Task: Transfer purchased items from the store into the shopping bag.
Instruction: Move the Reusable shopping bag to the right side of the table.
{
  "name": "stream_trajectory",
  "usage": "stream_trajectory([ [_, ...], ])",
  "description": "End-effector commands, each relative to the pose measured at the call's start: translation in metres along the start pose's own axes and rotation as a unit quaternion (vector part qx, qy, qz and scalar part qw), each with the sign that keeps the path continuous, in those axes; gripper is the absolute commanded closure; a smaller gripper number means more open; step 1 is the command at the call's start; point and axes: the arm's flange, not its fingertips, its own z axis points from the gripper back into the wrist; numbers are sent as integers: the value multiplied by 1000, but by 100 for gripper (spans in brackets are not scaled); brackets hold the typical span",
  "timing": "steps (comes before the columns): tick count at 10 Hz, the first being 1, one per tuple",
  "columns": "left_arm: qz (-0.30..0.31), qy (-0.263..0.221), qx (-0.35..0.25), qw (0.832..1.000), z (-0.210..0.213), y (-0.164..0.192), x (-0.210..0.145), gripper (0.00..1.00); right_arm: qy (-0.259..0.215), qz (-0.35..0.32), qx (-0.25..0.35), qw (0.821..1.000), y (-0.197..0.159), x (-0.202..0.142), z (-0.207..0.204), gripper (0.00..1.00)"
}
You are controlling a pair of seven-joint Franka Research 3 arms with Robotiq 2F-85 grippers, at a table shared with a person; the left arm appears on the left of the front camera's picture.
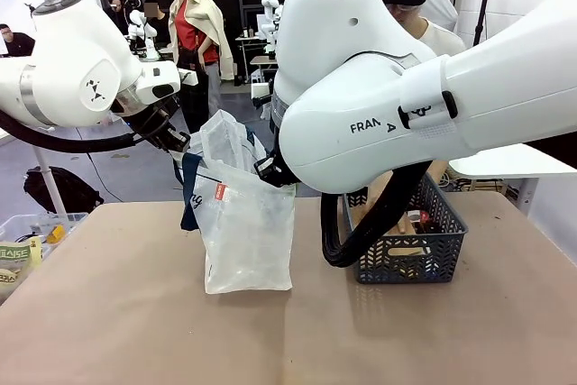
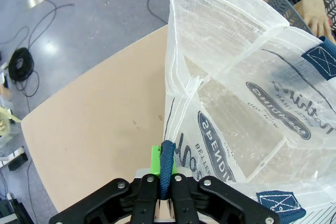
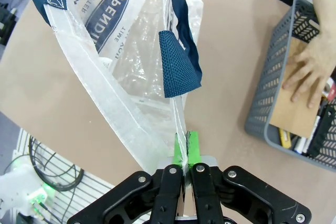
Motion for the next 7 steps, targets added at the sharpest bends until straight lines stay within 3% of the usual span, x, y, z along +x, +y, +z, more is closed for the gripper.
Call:
stream_trajectory([
  [1, 8, -1, 7, 1000, 2, 15, -3, 100, 6, -1, -7, 1000, -3, -5, 0, 100],
  [7, 8, -1, 7, 1000, 2, 15, -3, 100, 6, -1, -7, 1000, -3, -5, 0, 100],
])
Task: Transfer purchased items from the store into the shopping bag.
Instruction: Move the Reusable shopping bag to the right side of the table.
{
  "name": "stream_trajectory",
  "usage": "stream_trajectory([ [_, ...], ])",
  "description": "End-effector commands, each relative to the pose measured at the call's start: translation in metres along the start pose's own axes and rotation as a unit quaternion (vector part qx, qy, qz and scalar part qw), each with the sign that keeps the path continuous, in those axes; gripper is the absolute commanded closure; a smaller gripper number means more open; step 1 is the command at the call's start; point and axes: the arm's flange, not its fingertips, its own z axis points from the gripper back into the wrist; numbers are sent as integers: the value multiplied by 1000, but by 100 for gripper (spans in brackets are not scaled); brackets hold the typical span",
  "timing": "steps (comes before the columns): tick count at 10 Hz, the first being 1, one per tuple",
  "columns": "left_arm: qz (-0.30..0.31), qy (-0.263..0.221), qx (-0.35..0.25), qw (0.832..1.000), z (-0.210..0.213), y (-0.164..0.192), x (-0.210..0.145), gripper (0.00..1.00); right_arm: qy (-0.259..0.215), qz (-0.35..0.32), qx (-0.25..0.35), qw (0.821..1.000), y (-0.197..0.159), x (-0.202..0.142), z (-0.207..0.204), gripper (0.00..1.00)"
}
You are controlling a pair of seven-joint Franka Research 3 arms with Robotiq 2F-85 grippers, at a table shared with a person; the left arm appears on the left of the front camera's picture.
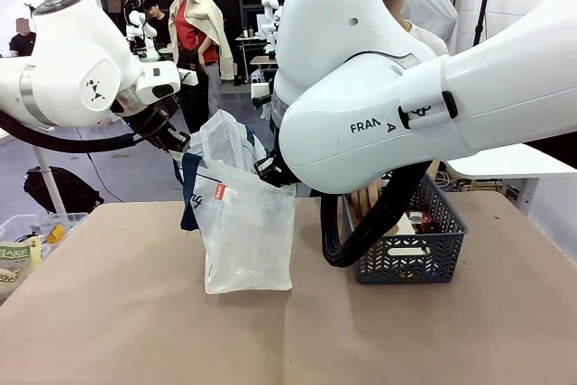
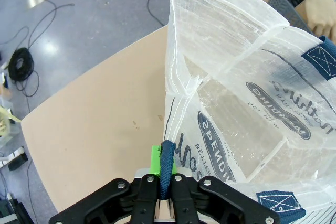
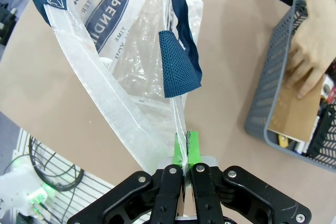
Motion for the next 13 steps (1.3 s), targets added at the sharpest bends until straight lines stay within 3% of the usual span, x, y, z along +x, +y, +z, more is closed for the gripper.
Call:
stream_trajectory([
  [1, 8, -1, 7, 1000, 2, 15, -3, 100, 6, -1, -7, 1000, -3, -5, 0, 100],
  [13, 8, -1, 7, 1000, 2, 15, -3, 100, 6, -1, -7, 1000, -3, -5, 0, 100],
])
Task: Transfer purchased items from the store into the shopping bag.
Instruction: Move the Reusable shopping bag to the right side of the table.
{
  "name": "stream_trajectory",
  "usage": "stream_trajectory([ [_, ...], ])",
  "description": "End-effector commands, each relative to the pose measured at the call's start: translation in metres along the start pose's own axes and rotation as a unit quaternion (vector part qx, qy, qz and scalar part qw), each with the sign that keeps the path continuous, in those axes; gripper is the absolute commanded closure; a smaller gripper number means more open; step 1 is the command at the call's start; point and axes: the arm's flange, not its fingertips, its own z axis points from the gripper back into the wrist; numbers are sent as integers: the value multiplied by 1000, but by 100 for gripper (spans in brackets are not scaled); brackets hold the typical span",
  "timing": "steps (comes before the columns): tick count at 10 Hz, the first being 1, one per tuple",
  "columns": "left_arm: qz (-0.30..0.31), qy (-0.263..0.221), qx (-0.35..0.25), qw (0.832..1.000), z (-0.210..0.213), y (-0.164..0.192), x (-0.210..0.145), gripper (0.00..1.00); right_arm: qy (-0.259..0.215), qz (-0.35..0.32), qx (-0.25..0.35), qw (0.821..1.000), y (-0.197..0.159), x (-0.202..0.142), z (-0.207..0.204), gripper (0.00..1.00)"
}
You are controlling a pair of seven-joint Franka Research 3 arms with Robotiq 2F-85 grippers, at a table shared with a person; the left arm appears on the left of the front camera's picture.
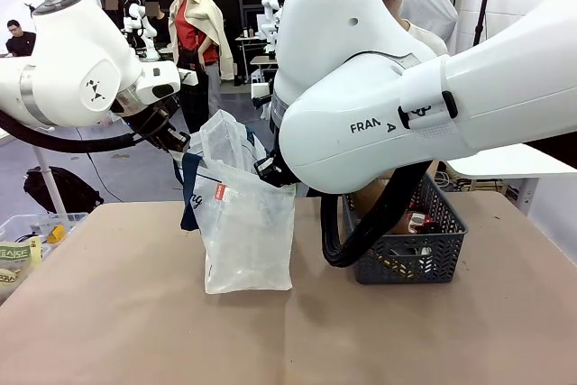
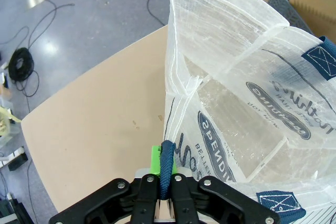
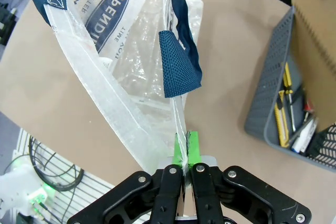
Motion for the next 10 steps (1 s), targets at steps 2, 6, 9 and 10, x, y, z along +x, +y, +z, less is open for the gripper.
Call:
stream_trajectory([
  [2, 8, -1, 7, 1000, 2, 15, -3, 100, 6, -1, -7, 1000, -3, -5, 0, 100],
  [6, 8, -1, 7, 1000, 2, 15, -3, 100, 6, -1, -7, 1000, -3, -5, 0, 100],
  [9, 8, -1, 7, 1000, 2, 15, -3, 100, 6, -1, -7, 1000, -3, -5, 0, 100],
  [10, 8, -1, 7, 1000, 2, 15, -3, 100, 6, -1, -7, 1000, -3, -5, 0, 100],
])
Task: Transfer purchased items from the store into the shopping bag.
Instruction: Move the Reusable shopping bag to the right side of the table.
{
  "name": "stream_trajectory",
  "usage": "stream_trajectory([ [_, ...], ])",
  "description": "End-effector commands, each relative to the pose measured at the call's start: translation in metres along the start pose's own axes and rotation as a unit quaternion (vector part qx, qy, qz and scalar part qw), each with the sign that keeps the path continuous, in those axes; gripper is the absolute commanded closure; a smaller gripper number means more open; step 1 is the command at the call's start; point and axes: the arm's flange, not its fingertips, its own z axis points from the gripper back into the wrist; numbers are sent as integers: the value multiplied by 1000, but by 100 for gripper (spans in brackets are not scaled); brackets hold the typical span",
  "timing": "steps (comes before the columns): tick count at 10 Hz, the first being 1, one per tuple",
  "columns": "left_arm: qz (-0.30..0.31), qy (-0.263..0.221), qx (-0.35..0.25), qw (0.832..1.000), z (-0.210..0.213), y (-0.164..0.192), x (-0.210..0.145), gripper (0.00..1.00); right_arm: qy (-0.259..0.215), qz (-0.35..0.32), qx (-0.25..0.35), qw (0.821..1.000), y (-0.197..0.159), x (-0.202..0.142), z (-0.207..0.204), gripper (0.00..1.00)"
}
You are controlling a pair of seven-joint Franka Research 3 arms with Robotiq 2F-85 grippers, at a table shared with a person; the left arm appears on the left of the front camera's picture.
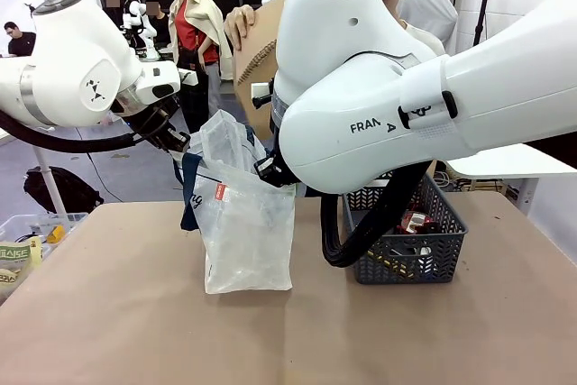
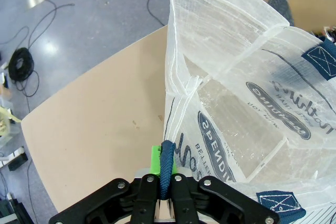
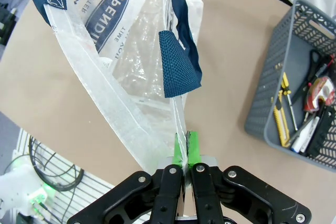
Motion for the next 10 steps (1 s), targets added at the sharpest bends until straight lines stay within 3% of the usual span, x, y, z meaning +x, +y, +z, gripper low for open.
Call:
stream_trajectory([
  [1, 8, -1, 7, 1000, 2, 15, -3, 100, 6, -1, -7, 1000, -3, -5, 0, 100],
  [10, 8, -1, 7, 1000, 2, 15, -3, 100, 6, -1, -7, 1000, -3, -5, 0, 100],
])
